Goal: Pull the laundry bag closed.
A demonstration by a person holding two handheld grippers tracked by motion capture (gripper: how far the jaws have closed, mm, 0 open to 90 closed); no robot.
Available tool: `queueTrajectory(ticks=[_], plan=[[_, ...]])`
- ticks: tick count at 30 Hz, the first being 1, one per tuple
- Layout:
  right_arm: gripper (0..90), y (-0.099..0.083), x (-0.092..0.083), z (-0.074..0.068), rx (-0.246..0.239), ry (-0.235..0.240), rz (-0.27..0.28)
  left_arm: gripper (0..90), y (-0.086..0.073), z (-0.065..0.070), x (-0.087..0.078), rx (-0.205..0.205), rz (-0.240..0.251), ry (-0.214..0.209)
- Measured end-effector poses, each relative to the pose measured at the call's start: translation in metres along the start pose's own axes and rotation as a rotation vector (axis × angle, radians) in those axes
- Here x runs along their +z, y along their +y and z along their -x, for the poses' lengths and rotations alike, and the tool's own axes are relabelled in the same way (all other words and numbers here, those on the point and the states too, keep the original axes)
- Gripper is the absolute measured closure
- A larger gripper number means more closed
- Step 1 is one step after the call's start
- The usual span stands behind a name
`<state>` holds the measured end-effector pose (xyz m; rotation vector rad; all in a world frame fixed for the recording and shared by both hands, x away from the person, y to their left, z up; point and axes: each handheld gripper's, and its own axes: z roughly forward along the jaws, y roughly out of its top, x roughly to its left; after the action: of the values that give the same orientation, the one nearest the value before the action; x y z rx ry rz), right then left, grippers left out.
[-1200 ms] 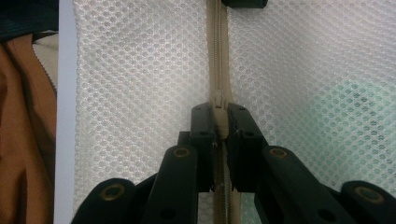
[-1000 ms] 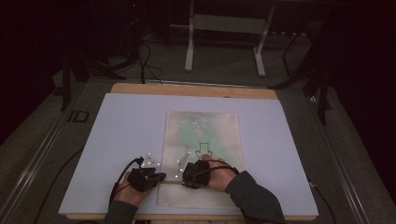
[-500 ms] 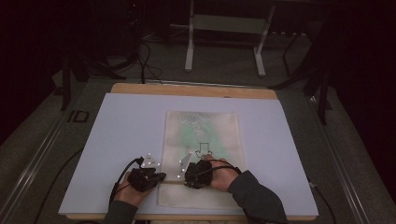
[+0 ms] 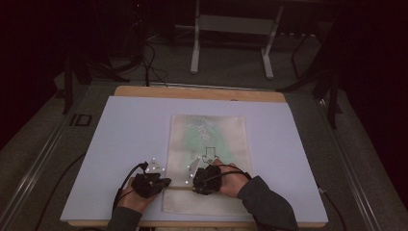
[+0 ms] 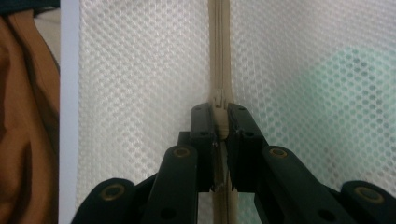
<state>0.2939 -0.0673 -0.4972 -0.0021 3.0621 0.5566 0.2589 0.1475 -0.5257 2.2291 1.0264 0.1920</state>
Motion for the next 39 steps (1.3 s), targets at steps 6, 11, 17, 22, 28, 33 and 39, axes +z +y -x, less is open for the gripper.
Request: queueTrajectory(ticks=[6, 11, 17, 22, 28, 33, 39], plan=[[82.3, -0.002, -0.001, 0.000, 0.003, 0.002, 0.005, 89.4, 0.000, 0.000, 0.000, 0.000, 0.000, 0.000], [82.3, -0.002, -0.001, 0.000, 0.001, 0.000, 0.006, 89.4, 0.000, 0.000, 0.000, 0.001, 0.000, 0.002], [82.4, -0.005, -0.003, 0.000, 0.002, -0.001, 0.004, 89.5, 0.000, 0.000, 0.000, 0.001, -0.001, 0.002], [82.4, -0.008, -0.004, 0.000, 0.006, -0.001, 0.003, 89.5, 0.000, 0.000, 0.000, 0.001, -0.002, 0.002], [82.4, -0.010, -0.005, 0.000, 0.008, -0.001, 0.005, 89.4, 0.000, 0.000, 0.000, 0.002, -0.002, 0.001], [82.4, -0.013, -0.006, 0.000, 0.016, -0.001, 0.012, 89.4, 0.000, 0.000, 0.000, 0.003, -0.004, 0.002], [82.4, -0.013, -0.006, 0.000, 0.012, -0.004, 0.012, 89.5, 0.000, 0.000, 0.000, 0.007, -0.006, 0.003]])
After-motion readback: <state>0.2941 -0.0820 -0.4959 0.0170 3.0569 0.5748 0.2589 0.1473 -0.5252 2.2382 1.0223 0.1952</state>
